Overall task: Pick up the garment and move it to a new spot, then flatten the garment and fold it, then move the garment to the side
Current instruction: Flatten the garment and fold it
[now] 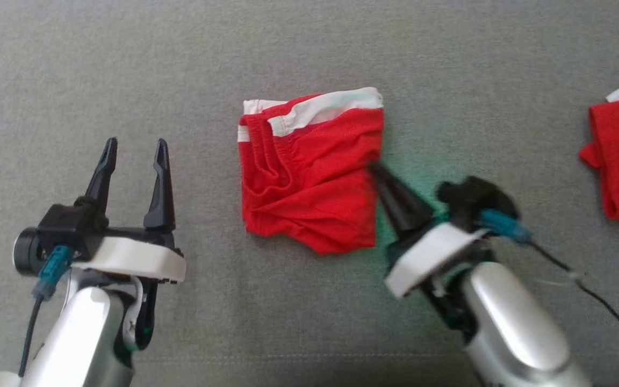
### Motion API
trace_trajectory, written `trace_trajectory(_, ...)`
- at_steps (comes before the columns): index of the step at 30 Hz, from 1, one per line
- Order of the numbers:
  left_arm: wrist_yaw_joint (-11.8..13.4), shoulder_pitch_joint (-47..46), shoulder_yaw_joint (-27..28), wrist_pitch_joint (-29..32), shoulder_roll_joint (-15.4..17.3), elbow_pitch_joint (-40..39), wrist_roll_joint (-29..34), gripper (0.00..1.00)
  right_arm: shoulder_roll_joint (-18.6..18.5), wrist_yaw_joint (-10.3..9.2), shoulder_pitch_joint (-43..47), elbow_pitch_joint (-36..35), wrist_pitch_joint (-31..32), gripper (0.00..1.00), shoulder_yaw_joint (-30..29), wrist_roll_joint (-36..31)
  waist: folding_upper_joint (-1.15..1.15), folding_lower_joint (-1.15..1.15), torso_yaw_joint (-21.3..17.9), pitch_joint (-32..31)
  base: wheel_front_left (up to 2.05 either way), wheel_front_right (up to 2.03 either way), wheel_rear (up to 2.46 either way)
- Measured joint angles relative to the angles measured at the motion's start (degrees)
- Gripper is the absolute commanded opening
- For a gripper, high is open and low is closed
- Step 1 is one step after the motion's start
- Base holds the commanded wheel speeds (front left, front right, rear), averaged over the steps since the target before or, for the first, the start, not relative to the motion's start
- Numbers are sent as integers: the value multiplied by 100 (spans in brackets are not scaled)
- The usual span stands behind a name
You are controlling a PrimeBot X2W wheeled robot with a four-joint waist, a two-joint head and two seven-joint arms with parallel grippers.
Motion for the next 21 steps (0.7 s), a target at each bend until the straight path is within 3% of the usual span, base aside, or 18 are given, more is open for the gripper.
trace_trajectory(4,-33,-69,-45,-5,-20,19,-1,100,92,0,-480,723,-115,0,726,324,0,0,119,67,0,0,0)
trace_trajectory(9,-41,-79,-123,-8,-65,65,-1,100,90,0,-966,1582,-225,0,1221,666,0,0,251,137,0,0,0)
trace_trajectory(21,-91,-173,-130,-56,-172,166,-1,100,90,0,-1705,2544,-259,0,2078,1434,0,0,378,221,0,0,0)
